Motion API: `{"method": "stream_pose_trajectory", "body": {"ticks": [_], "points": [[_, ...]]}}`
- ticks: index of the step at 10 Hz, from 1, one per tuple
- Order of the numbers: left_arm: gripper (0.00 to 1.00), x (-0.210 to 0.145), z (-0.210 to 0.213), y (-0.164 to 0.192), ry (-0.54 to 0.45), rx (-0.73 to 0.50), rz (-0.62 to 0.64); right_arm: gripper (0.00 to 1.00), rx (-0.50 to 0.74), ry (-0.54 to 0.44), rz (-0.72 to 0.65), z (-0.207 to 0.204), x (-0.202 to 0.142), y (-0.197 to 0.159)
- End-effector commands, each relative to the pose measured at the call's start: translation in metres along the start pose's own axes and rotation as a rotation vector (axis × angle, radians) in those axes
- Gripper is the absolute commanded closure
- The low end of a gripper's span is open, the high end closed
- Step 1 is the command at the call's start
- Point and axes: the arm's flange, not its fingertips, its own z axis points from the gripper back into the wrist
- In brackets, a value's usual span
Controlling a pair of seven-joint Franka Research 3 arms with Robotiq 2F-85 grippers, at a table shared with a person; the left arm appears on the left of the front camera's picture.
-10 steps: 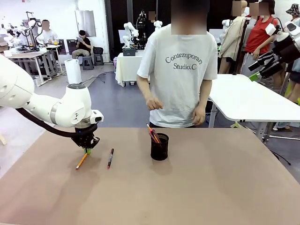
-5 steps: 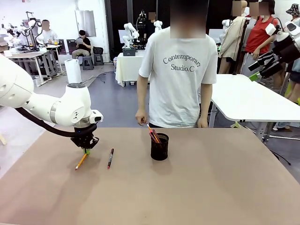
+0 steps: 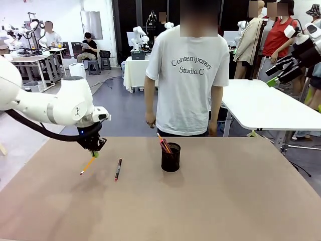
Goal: Place the pens into the pen holder.
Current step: Pick up a writing instrument from the table and place it into the Pen holder.
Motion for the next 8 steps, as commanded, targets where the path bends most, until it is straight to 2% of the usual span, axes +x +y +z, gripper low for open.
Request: {"method": "stream_pose_trajectory", "body": {"ticks": [1,2,4,5,6,8], "points": [[1.0,-0.02,0.036,0.009,-0.049,-0.177,-0.109,0.0,-0.007,0.015,0.012,0.001,0.0,0.001],[1.0,-0.022,0.053,0.014,-0.064,-0.261,-0.136,0.0,-0.007,0.015,0.012,0.001,0.0,0.001],[1.0,-0.025,0.086,0.023,-0.111,-0.537,-0.259,0.0,-0.007,0.015,0.012,0.001,0.0,0.001],[1.0,-0.027,0.097,0.031,-0.171,-0.642,-0.297,0.0,-0.007,0.015,0.012,0.001,0.0,0.001],[1.0,-0.031,0.104,0.04,-0.285,-0.74,-0.352,0.0,-0.007,0.015,0.012,0.001,0.0,0.001],[1.0,-0.037,0.108,0.052,-0.545,-0.815,-0.537,0.0,-0.007,0.015,0.012,0.001,0.0,0.001]]}}
